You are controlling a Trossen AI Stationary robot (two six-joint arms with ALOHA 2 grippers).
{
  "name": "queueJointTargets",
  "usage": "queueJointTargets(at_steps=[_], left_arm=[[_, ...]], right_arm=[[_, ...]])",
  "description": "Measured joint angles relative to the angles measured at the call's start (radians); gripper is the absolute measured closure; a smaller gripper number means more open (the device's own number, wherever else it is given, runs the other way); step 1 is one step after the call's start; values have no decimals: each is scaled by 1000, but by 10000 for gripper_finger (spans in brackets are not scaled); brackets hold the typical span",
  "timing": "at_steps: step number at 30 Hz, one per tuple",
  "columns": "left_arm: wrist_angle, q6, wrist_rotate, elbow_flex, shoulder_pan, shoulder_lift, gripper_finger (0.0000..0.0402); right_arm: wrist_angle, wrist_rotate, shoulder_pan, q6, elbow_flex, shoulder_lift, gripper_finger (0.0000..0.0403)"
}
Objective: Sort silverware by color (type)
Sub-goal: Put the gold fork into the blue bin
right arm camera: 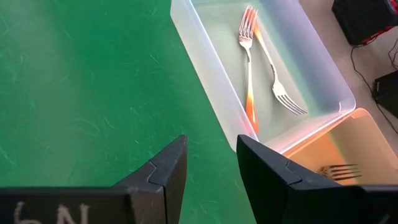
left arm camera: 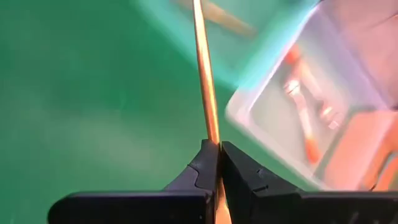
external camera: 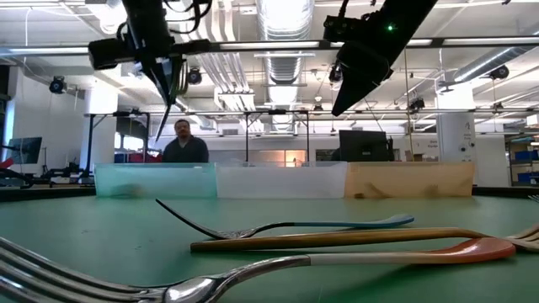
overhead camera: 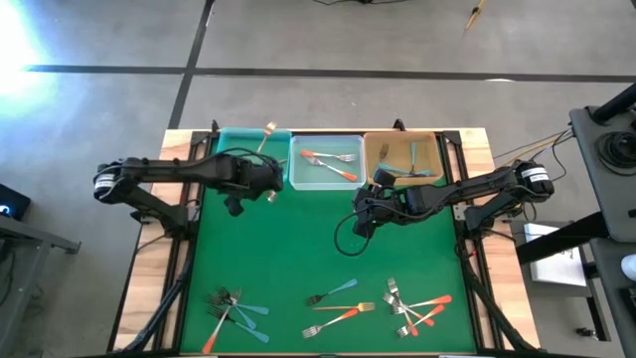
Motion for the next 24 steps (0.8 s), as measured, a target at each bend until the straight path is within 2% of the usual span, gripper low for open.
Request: queueJointTargets(at_steps=[5,7,12,16,24], left_arm=[[-45,21,-228,12,24,25,401],[-39,3,-270,-11,54,41,401],[-1,-28,-283,-52,184,114,401],[83,18,-239,-56,279,181,402],[129,139,-229,-52,331,231,399]], right_arm=[[0,0,0,0,0,0,271],[0,0,0,0,0,0,271],[0,0,0,0,0,0,271],[0,0,0,0,0,0,271],[0,0,0,0,0,0,271]])
